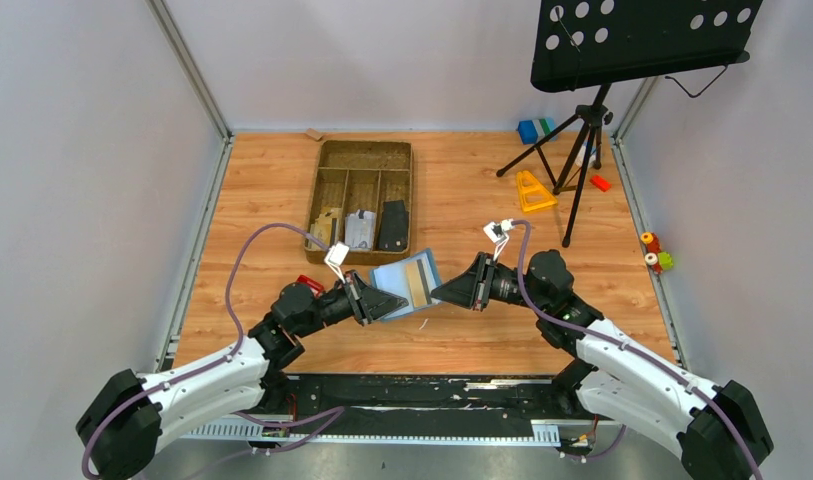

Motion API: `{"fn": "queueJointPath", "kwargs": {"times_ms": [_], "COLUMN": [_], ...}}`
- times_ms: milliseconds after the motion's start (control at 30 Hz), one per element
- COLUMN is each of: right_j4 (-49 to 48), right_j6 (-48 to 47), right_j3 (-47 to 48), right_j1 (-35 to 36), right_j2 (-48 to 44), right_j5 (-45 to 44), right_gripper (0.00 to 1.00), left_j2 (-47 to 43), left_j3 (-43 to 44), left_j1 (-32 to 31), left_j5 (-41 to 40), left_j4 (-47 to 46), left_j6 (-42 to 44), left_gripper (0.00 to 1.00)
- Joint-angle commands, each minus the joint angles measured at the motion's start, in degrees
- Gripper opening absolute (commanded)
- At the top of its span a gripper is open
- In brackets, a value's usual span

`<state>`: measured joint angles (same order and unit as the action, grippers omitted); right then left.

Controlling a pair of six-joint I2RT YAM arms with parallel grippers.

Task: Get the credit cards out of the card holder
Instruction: Remove the credit card from the card holder.

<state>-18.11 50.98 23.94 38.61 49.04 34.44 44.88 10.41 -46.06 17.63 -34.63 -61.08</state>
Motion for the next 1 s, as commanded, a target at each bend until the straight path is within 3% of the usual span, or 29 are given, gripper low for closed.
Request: {"fn": "queueJointPath", "kwargs": {"times_ms": [0, 200, 233, 300, 333, 400, 567, 700, 733, 867, 967], "right_j4": [0.6, 5.4, 5.7, 4.2, 2.6, -0.6, -5.0, -7.0, -7.0, -6.5, -5.6], "right_j6": [-0.2, -1.3, -1.8, -1.5, -0.8, 0.5, 2.6, 3.7, 3.8, 3.8, 3.8], "right_j3": [1.6, 1.6, 1.5, 0.9, 0.4, -0.2, -0.3, -0.8, -0.9, -1.2, -1.5], "right_j1": [0.4, 0.4, 0.3, 0.4, 0.3, 0.3, 0.3, 0.3, 0.3, 0.3, 0.3], "right_j2": [-0.7, -3.9, -4.5, -5.1, -5.0, -4.0, -2.1, -2.3, -2.6, -3.4, -4.1], "right_j5": [-0.7, -4.2, -4.6, -4.1, -3.3, -2.3, -1.0, -0.8, -0.7, -1.2, -2.2], "right_gripper": [0.00, 0.00, 0.06, 0.40, 0.49, 0.52, 0.35, 0.39, 0.35, 0.05, 0.00], "left_j2": [-2.0, -3.1, -3.3, -3.6, -3.8, -4.0, -3.9, -3.9, -3.8, -3.5, -3.9], "left_j3": [1.1, 0.4, 0.2, 0.1, 0.1, 0.2, 0.4, 0.5, 0.4, 0.3, 0.1], "left_j1": [-0.3, -0.3, -0.3, -0.3, -0.3, -0.3, -0.3, -0.3, -0.3, -0.3, -0.3], "left_j5": [2.2, 1.0, 1.0, 1.0, 1.1, 1.4, 2.1, 2.1, 2.1, 2.2, 1.7], "left_j4": [-6.6, -5.6, -5.6, -5.5, -5.4, -5.4, -5.3, -5.2, -5.2, -5.5, -4.7], "left_j6": [-1.3, -1.1, -1.0, -1.1, -1.1, -1.1, -1.1, -1.1, -1.0, -1.0, -1.0], "left_gripper": [0.00, 0.00, 0.00, 0.00, 0.00, 0.00, 0.00, 0.00, 0.00, 0.00, 0.00]}}
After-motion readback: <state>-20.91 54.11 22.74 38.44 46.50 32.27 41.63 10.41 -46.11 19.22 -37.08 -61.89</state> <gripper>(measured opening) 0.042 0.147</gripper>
